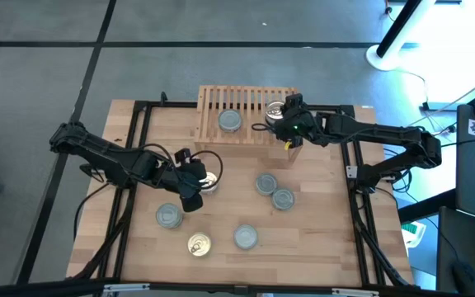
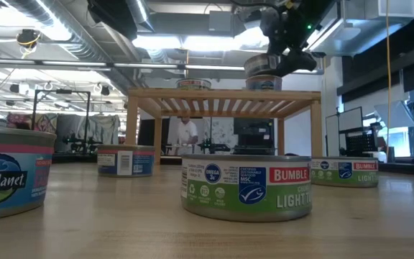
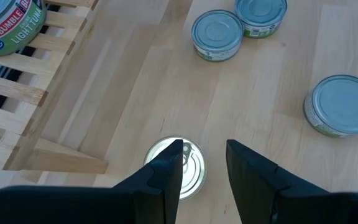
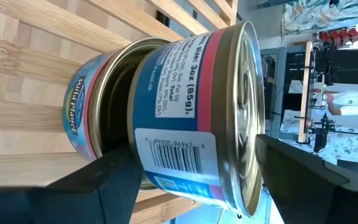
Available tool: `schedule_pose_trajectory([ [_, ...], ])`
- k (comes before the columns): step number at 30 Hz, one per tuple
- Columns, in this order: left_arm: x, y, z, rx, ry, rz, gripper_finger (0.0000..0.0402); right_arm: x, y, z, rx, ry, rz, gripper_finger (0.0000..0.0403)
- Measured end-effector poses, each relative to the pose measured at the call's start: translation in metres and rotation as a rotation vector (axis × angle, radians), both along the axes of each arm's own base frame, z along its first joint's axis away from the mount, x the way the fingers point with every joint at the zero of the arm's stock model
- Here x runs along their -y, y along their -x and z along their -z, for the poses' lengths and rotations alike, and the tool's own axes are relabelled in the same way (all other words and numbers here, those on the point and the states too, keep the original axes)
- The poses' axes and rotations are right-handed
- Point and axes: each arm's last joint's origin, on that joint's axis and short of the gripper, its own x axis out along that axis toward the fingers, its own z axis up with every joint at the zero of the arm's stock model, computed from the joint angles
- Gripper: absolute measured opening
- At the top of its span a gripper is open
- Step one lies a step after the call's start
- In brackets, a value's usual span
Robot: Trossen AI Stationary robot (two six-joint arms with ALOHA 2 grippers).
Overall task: Stack canned seafood by type on shelf
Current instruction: Stack the blue pink tuna can on top of the blue pink tuna can on the shelf
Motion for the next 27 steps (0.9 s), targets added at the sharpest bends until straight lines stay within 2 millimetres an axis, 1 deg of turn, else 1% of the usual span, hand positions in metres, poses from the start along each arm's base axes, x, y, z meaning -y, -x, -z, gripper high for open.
schedule_pose_trajectory([
  [7,0.0,0.0,0.0,0.0,0.0,0.0,0.0117,0.0,0.003,-0.002,-0.007,0.009,0.008,0.0303],
  [10,0.0,0.0,0.0,0.0,0.0,0.0,0.0117,-0.001,0.005,-0.008,-0.018,-0.014,0.003,0.0303],
  [17,0.0,0.0,0.0,0.0,0.0,0.0,0.0117,-0.003,0.008,-0.026,0.029,-0.094,0.014,0.0303],
  [27,0.0,0.0,0.0,0.0,0.0,0.0,0.0117,-0.007,0.015,-0.025,-0.022,-0.192,0.023,0.0303],
])
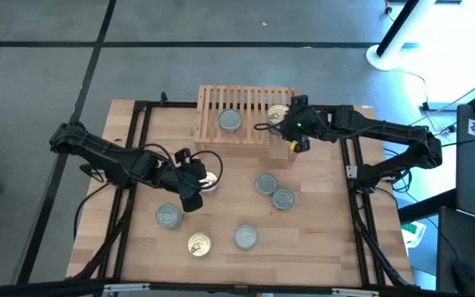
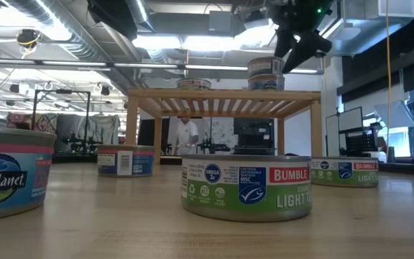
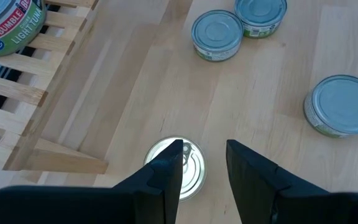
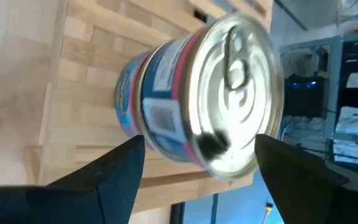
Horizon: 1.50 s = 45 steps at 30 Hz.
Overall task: Stack canned seafood by type on shelf
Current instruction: Stack the blue pink tuna can on top of the blue pink tuna can on the shelf, then stack the green white tuna can on top of the green white tuna can on the shelf
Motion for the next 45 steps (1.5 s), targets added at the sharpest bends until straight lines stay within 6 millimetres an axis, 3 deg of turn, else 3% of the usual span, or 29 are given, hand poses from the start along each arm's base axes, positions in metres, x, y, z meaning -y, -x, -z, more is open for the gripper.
schedule_pose_trajectory([
  [16,0.0,0.0,0.0,0.0,0.0,0.0,0.0117,0.001,0.009,0.0,-0.075,0.078,0.071,0.0303],
  [28,0.001,-0.001,-0.001,0.01,-0.009,0.02,0.0117,-0.008,0.048,-0.033,0.128,0.061,0.141,0.0303],
  [38,0.001,-0.002,-0.001,0.023,0.008,0.0,0.0117,-0.023,0.082,-0.048,0.328,-0.248,0.122,0.0303],
  [45,0.002,-0.007,-0.005,0.084,0.027,0.002,0.0117,-0.031,0.085,-0.046,0.373,-0.492,0.063,0.0303],
])
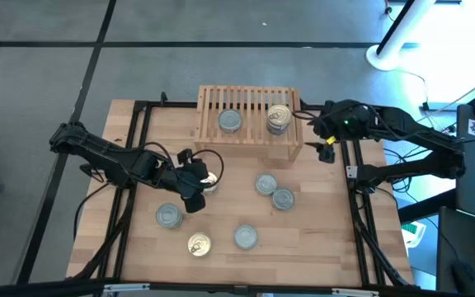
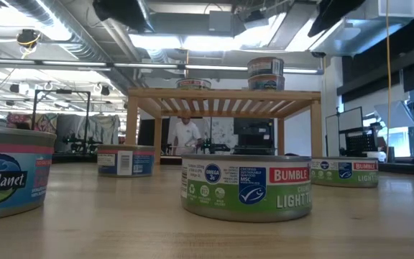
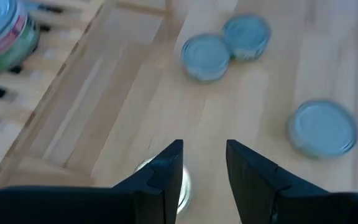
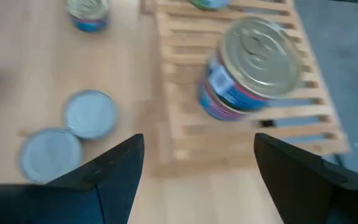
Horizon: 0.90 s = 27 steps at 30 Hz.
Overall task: Stack canned seafood by type on shelf
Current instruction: Stack the green white tuna can on top of the green white tuna can on the shelf
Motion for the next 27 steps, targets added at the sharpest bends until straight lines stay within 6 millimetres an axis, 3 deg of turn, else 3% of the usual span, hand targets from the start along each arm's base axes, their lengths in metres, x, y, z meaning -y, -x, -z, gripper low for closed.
schedule_pose_trajectory([
  [6,0.004,-0.009,-0.008,0.103,-0.001,0.065,0.0117,-0.005,-0.01,0.018,0.02,-0.14,-0.084,0.0303],
  [12,0.009,-0.016,-0.007,0.126,0.041,0.126,0.0117,-0.027,-0.021,0.036,0.015,-0.164,-0.155,0.0303],
  [21,0.036,-0.045,0.026,0.078,-0.005,0.252,0.0117,-0.067,-0.031,0.054,0.078,-0.185,-0.173,0.0303],
  [27,0.06,-0.064,0.047,0.104,0.048,0.398,0.0117,-0.091,-0.036,0.072,0.086,-0.264,-0.296,0.0303],
])
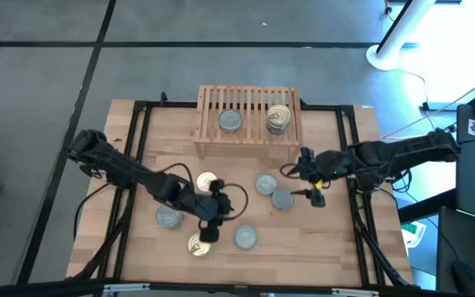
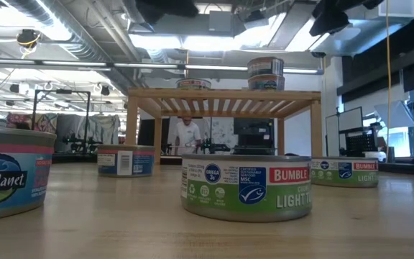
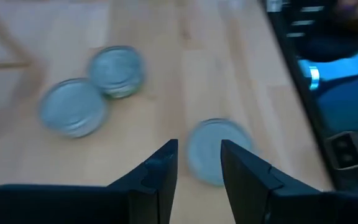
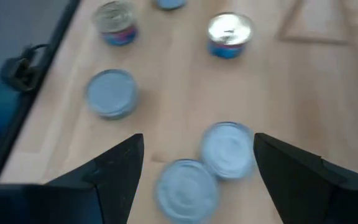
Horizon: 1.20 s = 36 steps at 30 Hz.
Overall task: Stack canned seafood by type on shelf
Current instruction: Stack the green white tuna can on top of the green white tuna can on the shelf
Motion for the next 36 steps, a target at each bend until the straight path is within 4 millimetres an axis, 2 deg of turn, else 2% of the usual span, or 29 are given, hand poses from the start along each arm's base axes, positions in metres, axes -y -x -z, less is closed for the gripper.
schedule_pose_trajectory([
  [11,0.037,-0.02,0.037,0.01,0.113,0.13,0.0117,-0.047,-0.03,0.03,0.057,-0.057,-0.187,0.0303],
  [16,0.048,-0.027,0.056,-0.014,0.144,0.176,0.0117,-0.073,-0.044,0.047,0.094,0.021,-0.202,0.0303],
  [23,0.068,-0.028,0.074,0.023,0.028,0.307,0.0117,-0.104,-0.054,0.08,0.076,0.223,-0.194,0.0303],
  [27,0.074,-0.028,0.088,0.01,-0.043,0.322,0.0117,-0.116,-0.06,0.095,0.088,0.287,-0.154,0.0303],
  [36,0.077,-0.033,0.12,-0.034,-0.12,0.297,0.0117,-0.137,-0.06,0.119,0.084,0.391,-0.208,0.0303],
])
